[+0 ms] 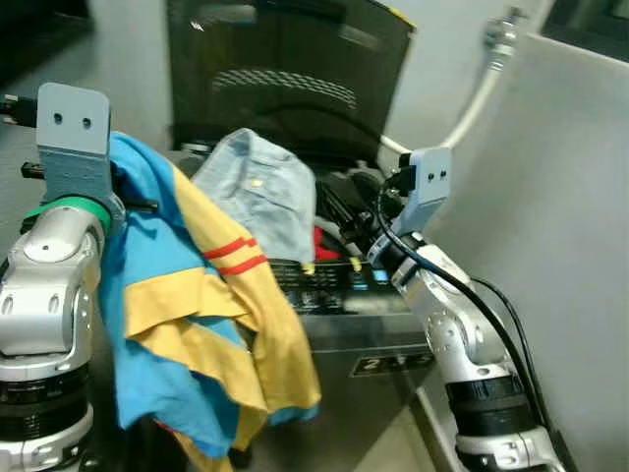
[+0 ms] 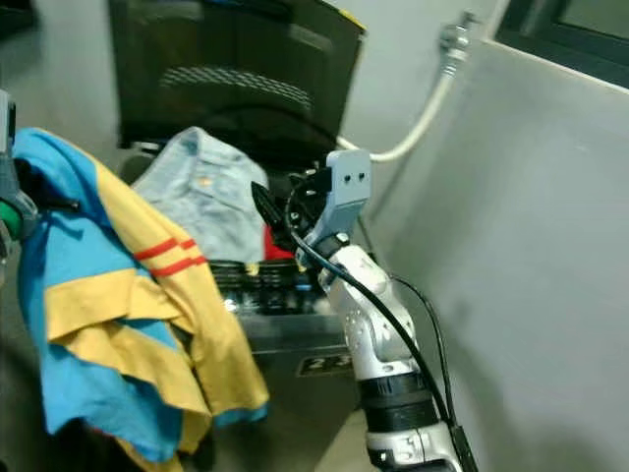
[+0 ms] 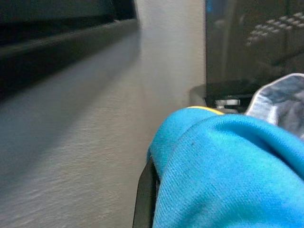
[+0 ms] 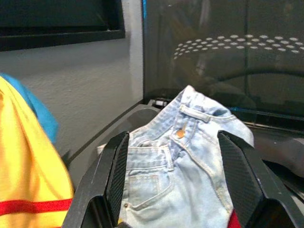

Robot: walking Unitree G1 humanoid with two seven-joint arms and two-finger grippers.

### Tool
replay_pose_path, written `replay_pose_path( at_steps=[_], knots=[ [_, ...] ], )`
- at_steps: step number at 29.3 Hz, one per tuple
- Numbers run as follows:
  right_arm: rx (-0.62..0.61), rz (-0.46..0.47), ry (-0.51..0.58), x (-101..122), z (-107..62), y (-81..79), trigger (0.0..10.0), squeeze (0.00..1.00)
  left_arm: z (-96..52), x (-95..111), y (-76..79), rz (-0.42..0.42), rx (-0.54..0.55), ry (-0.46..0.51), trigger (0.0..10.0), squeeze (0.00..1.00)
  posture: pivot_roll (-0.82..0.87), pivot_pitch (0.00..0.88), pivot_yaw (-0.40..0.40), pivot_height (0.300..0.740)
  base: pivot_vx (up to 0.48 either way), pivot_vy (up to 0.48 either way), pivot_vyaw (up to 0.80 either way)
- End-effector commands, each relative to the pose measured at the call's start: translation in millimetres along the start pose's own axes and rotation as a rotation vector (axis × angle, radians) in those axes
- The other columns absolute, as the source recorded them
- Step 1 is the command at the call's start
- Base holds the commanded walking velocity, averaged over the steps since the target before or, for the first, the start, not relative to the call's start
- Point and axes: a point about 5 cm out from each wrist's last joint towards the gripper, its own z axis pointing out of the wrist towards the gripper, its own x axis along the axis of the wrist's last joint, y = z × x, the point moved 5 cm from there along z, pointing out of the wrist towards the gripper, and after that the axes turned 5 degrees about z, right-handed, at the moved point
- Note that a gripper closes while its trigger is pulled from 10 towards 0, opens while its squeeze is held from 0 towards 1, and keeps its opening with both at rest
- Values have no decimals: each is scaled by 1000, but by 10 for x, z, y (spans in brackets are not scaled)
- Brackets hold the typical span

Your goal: Clothes washing

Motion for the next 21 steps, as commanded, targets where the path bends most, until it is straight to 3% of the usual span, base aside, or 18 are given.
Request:
replay_pose_path(
  at_steps=[1, 18, 21],
  knots=[
    [-19, -13, -1, -9, -25, 61, 10000, 0, 34, 71, 61, 10, -17, 27, 10000, 0, 118, 0, -55, 740, 0, 0, 0],
    [-14, -13, -8, -12, -14, 59, 10000, 0, 75, 30, 165, 32, -47, 4, 10000, 0, 113, 1, -54, 740, 0, 0, 0],
    [-10, -12, -8, -14, -12, 46, 10000, 0, 61, -7, 136, 12, -30, -9, 10000, 0, 110, 0, -58, 740, 0, -472, 0]
  ],
)
